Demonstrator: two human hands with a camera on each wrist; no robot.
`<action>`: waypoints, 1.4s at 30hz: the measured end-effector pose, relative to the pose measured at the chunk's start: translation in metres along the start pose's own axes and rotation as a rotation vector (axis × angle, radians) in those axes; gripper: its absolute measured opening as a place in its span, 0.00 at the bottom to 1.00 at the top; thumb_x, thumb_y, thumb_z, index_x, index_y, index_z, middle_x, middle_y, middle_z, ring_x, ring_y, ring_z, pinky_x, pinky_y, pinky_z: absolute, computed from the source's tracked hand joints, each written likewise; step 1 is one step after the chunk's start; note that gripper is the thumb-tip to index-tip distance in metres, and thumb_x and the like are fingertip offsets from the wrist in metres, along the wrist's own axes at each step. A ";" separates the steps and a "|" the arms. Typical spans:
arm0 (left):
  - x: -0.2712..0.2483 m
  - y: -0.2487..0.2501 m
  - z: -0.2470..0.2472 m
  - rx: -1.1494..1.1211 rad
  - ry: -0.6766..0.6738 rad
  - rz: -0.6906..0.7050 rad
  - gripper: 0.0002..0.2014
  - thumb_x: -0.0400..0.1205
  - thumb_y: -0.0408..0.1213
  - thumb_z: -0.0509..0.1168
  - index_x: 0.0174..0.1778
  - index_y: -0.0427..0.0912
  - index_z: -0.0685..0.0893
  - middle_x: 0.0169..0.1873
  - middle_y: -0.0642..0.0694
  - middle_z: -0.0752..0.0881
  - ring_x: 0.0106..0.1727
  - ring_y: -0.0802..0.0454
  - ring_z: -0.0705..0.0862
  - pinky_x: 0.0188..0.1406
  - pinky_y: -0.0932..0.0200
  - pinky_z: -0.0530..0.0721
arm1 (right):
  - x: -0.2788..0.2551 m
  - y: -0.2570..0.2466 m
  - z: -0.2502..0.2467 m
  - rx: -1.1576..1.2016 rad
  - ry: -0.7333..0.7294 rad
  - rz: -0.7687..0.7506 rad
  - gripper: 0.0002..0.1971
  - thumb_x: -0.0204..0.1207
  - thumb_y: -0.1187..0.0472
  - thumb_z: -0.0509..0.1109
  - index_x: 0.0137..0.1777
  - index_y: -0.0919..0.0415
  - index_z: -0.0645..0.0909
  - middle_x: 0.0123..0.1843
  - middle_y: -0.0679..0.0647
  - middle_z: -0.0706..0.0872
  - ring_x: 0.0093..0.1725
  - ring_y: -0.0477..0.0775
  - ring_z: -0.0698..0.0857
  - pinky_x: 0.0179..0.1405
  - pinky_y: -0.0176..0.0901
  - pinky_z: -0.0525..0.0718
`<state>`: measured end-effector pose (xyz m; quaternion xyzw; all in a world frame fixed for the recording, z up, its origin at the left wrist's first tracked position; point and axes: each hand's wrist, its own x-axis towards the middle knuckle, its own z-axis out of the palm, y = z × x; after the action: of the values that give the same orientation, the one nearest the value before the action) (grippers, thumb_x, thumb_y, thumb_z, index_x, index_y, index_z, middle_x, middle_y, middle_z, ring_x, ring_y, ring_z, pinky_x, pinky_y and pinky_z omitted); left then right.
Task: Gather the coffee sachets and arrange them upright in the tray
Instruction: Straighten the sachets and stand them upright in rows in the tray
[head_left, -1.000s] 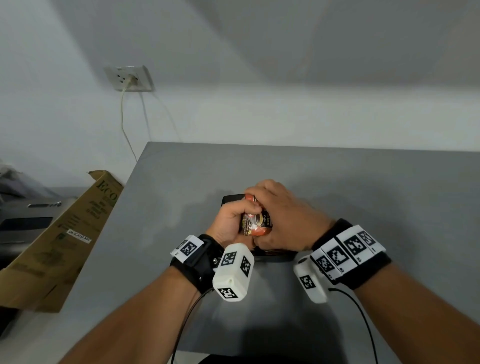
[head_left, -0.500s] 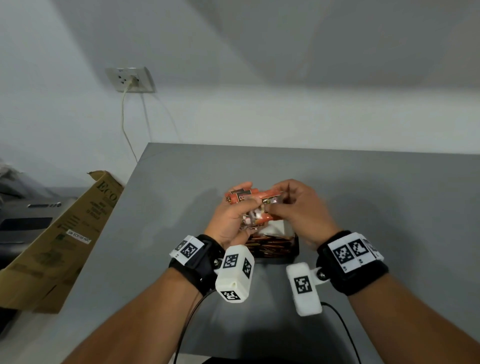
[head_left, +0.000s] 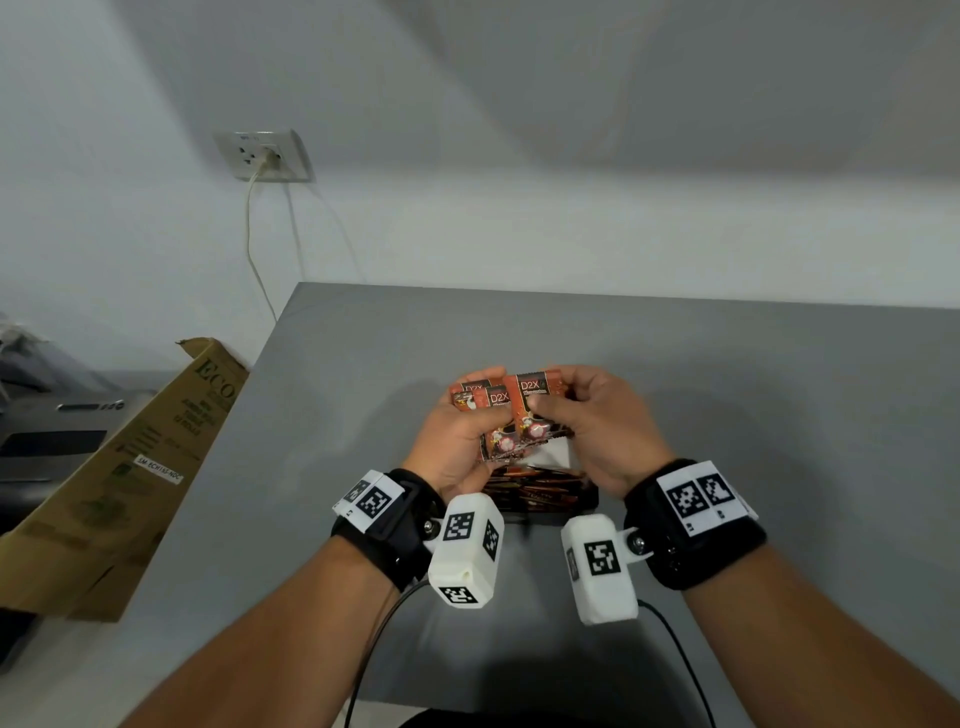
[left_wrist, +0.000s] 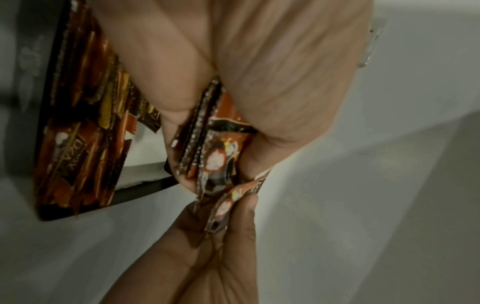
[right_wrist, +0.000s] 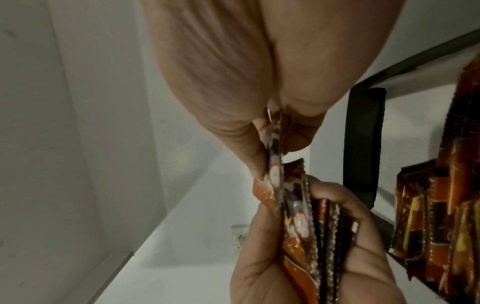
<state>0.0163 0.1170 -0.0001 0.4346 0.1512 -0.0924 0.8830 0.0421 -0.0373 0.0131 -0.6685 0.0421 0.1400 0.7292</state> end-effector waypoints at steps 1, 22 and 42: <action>0.000 0.000 0.001 -0.002 0.001 0.006 0.32 0.68 0.18 0.70 0.71 0.34 0.78 0.52 0.30 0.87 0.40 0.38 0.90 0.32 0.47 0.90 | 0.000 0.001 0.001 0.007 -0.022 0.017 0.12 0.74 0.73 0.76 0.57 0.69 0.87 0.54 0.66 0.92 0.51 0.60 0.90 0.57 0.54 0.89; 0.004 -0.006 -0.002 0.022 0.138 0.125 0.32 0.69 0.08 0.67 0.66 0.39 0.78 0.48 0.36 0.85 0.47 0.38 0.87 0.50 0.41 0.88 | -0.019 -0.001 0.005 0.057 -0.144 0.180 0.09 0.86 0.70 0.63 0.54 0.61 0.85 0.43 0.55 0.92 0.36 0.48 0.89 0.29 0.38 0.84; -0.001 -0.001 -0.003 0.144 0.175 0.113 0.30 0.71 0.09 0.68 0.68 0.35 0.76 0.50 0.31 0.87 0.41 0.39 0.87 0.25 0.55 0.82 | -0.009 -0.007 -0.001 0.089 0.038 0.126 0.08 0.85 0.68 0.64 0.57 0.61 0.84 0.46 0.56 0.92 0.37 0.50 0.89 0.37 0.43 0.82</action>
<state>0.0149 0.1187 -0.0019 0.5112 0.1959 -0.0151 0.8367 0.0357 -0.0396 0.0217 -0.6341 0.1041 0.1711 0.7469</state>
